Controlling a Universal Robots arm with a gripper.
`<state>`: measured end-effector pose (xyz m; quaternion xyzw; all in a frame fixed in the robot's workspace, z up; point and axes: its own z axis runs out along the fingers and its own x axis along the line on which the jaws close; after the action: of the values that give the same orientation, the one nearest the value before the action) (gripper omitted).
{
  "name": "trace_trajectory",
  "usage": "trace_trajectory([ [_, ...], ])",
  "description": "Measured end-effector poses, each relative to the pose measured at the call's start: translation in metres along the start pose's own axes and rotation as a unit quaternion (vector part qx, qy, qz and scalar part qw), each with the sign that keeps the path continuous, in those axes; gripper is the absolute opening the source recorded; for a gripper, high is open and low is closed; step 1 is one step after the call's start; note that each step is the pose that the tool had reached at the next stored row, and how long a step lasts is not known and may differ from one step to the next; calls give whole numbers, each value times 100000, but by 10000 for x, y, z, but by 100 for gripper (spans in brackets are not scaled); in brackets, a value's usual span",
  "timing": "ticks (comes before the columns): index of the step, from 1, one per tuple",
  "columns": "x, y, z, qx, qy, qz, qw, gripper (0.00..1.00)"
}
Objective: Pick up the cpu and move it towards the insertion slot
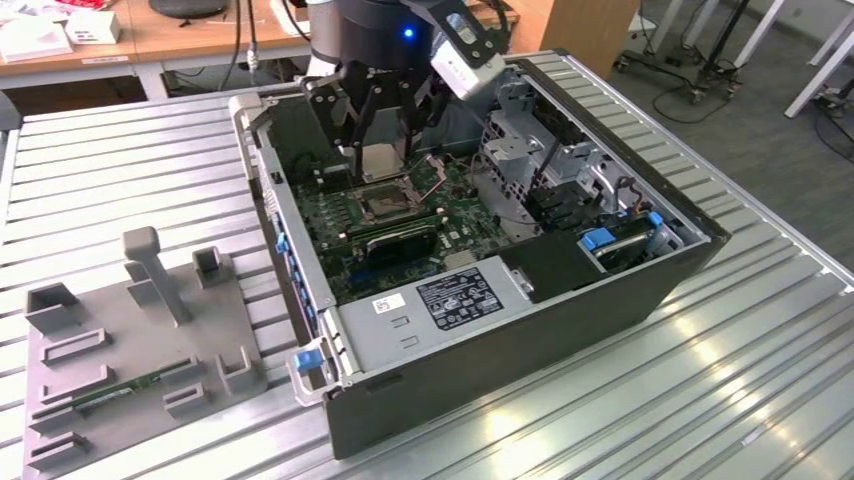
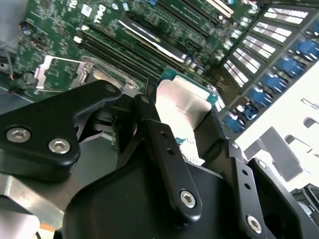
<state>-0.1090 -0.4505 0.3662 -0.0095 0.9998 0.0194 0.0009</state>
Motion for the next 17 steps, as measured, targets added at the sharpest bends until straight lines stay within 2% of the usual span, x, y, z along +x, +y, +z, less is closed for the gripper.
trace_trajectory([
  [17,-427,-4,7,-1,-3,8,100000,55],
])
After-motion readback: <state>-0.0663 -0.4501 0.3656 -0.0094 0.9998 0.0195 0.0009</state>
